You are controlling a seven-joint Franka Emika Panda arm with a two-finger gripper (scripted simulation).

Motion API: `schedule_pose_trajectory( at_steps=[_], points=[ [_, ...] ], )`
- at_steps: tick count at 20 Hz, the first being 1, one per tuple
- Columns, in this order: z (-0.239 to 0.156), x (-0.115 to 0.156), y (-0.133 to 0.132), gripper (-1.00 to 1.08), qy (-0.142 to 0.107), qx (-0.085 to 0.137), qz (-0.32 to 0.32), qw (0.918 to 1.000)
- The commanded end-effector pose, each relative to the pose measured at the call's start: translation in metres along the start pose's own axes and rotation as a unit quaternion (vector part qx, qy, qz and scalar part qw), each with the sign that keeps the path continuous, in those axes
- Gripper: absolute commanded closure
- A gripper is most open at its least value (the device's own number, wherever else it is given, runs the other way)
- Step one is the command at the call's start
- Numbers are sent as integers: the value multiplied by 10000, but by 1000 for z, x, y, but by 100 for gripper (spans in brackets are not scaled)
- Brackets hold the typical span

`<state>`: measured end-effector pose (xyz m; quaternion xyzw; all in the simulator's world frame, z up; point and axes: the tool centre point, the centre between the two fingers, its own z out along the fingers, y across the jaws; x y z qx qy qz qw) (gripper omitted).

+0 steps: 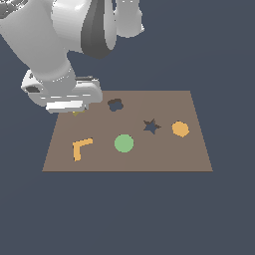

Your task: Insert a designated object into the corresponding slot on a board.

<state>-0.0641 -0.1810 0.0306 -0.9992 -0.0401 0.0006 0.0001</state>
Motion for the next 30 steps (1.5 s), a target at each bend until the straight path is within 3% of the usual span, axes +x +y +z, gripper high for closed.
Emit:
schedule_pose_trajectory(
  at_steps=[1,13,21,26,30],
  points=[
    [1,0,0,108,5,-2,-1,10000],
    [0,1,0,108,6,-2,-19,10000],
    [-1,18,-6,108,6,-3,-533,9986],
    [-2,39,-18,108,6,-4,-1206,9927],
    [-3,61,-34,108,6,-5,-1938,9810]
  ],
)
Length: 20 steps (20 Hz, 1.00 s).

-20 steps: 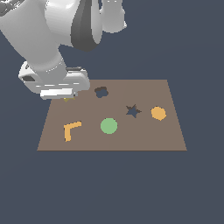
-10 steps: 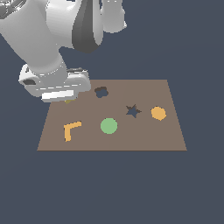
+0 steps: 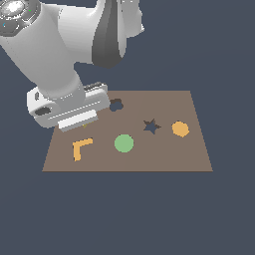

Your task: Insert a designated object into the corresponding slot on a board.

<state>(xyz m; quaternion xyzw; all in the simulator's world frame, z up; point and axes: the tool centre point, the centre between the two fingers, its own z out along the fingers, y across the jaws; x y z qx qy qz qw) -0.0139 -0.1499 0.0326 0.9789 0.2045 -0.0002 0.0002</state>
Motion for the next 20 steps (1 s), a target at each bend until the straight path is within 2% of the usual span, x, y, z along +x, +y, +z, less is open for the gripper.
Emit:
schedule_pose_trajectory(
  at_steps=[1,5,10,15,20],
  points=[
    [-1,17,-7,108,2,-1,-505,9987],
    [-2,47,-24,108,2,-1,-1445,9895],
    [-4,79,-52,108,2,0,-2593,9658],
    [-5,102,-87,108,1,1,-3670,9302],
    [-6,116,-125,108,1,3,-4683,8836]
  ],
)
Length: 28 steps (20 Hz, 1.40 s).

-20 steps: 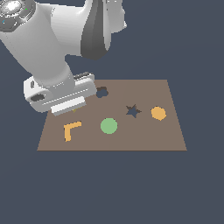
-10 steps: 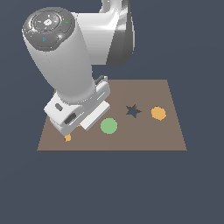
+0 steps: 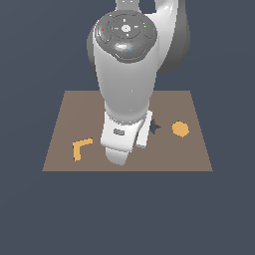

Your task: Insert a designated object into the corresponding slot on a board.

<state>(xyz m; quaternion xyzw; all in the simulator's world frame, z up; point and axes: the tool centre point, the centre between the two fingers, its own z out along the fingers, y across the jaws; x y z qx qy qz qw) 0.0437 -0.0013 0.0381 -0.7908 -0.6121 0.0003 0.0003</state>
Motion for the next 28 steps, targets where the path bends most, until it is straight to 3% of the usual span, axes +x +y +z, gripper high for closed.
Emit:
schedule_pose_trajectory(
  at_steps=[1,8,16,28],
  points=[
    [-1,19,-7,108,-1,-1,-554,9985],
    [-2,54,-32,108,-1,4,-1710,9853],
    [-2,71,-51,108,-2,8,-2387,9711],
    [3,72,-52,108,-10,2,-2414,9704]
  ],
)
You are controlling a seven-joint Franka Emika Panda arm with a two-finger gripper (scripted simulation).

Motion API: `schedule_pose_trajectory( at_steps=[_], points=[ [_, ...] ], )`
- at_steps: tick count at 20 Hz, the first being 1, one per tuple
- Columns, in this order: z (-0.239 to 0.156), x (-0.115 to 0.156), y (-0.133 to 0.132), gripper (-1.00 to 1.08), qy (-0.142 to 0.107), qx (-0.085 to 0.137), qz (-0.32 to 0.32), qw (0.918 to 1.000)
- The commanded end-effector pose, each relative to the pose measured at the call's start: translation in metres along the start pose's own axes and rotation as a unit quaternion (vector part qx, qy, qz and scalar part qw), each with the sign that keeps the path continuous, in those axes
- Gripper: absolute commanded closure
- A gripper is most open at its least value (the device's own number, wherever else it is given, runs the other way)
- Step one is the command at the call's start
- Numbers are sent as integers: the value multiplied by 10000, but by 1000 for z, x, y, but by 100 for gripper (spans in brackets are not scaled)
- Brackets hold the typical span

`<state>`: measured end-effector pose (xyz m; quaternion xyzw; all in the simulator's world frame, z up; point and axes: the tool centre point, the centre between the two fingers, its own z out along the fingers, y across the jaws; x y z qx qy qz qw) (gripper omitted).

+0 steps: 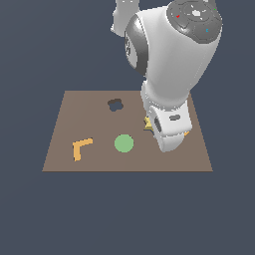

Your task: Insert a designated object into the corresponding slot on a board.

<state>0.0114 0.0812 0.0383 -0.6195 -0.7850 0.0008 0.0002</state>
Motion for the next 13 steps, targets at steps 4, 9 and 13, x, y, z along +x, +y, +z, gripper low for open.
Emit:
schedule_pose_trajectory(
  at_steps=[4,9,13],
  points=[
    [8,0,-1,-92,-14,-6,7,10000],
    [8,0,-1,-92,-14,-6,7,10000],
    [8,0,-1,-92,-14,-6,7,10000]
  ],
)
